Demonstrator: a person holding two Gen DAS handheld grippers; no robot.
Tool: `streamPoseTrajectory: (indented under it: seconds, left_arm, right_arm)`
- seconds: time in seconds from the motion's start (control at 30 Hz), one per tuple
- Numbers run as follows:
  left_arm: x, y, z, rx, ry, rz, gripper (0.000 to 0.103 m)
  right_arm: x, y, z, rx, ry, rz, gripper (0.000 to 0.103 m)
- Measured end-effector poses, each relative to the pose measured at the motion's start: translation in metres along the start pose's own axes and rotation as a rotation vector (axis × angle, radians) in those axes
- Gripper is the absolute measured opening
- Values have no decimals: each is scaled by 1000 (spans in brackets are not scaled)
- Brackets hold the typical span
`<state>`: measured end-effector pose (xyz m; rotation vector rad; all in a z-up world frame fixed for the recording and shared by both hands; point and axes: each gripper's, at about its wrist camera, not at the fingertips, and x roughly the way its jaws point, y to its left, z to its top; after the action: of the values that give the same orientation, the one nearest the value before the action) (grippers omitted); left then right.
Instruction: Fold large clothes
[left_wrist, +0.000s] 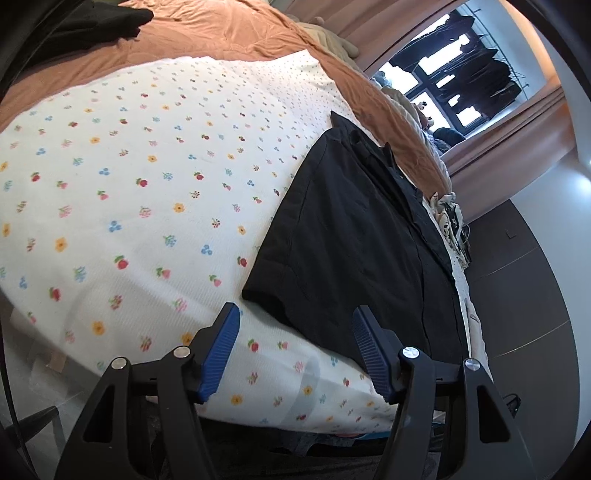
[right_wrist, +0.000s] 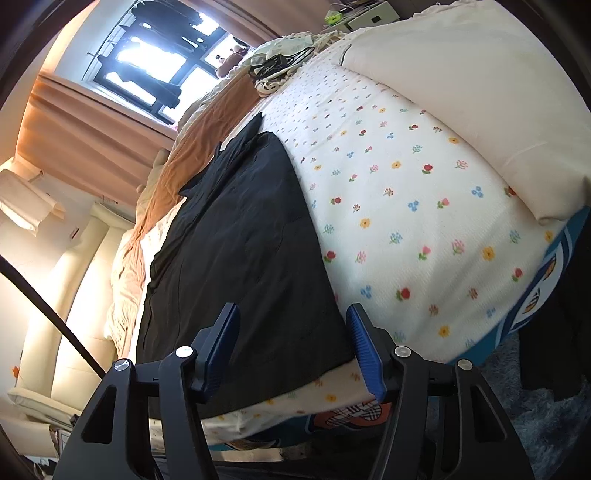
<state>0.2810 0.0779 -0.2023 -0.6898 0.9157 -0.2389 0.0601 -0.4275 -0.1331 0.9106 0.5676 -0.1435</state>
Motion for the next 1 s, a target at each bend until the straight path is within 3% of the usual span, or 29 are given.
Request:
streamPoseTrajectory:
  seconds: [0.23,0.43,0.53,0.63,0.9,0.97,1.0]
  left_arm:
    - [16,-1,23,17,-13,32,64]
    - [30,0,27,-14,47,-67,64]
    - [26,5,20,-73,60,-171,64]
    - [21,6,11,-104,47,-249,64]
    - [41,-15,23,-30,34,-142,64]
    - [48,-19,28,-9,27,-111,64]
    - [51,-22,29,2,16,-91,58]
  right_arm:
    - [12,-6,-1,12,-26,54,58]
    - [23,-18,-5,58,-5,156,58]
    - [27,-22,-6,79,20,228,58]
    - [34,-27,-6,95,26,242,58]
    - [44,-11,-3,50,-19,153,57]
    - [49,-5,-2,43,-26,121,50]
    - [51,-2,-1,45,-28,105,45]
